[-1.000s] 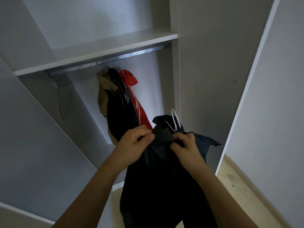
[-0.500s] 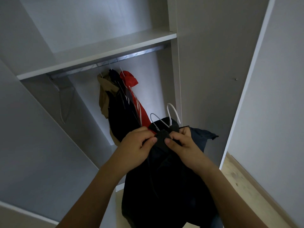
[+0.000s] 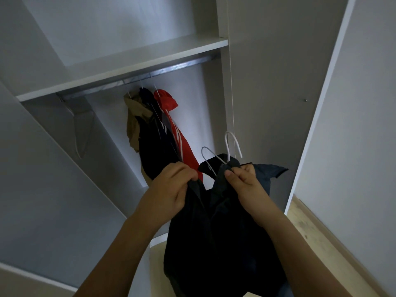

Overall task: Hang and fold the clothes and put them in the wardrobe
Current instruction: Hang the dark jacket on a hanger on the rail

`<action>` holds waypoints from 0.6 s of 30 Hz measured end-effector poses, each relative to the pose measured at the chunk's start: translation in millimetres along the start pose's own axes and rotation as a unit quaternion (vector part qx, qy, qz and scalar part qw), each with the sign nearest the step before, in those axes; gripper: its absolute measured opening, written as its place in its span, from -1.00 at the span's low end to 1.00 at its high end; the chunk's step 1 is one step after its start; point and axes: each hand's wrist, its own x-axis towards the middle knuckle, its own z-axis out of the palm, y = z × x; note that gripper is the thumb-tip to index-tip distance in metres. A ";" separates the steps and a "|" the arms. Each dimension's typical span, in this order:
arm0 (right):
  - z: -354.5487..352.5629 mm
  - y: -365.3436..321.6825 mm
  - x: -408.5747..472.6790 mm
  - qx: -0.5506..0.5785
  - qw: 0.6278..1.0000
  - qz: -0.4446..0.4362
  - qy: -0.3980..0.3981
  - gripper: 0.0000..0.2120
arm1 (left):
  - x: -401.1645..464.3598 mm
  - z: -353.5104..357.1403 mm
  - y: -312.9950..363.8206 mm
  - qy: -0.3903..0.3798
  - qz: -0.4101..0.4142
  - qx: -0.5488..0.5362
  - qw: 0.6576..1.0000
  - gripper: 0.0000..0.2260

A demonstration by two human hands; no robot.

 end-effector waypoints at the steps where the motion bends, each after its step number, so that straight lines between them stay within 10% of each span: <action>1: -1.0 -0.5 -0.3 0.001 1.000 0.000 0.002 -0.71 | -0.1 0.2 -0.1 0.023 0.004 0.000 1.000 -0.76; 8: -8.0 -4.8 -3.3 0.013 1.000 -0.004 0.014 -0.66 | 5.1 20.4 18.2 0.256 -0.229 -0.213 0.915 -0.69; 18: -6.3 1.6 -4.8 -0.026 0.999 0.007 0.025 -0.70 | 25.0 30.6 27.5 0.118 -0.454 -0.471 0.748 -0.69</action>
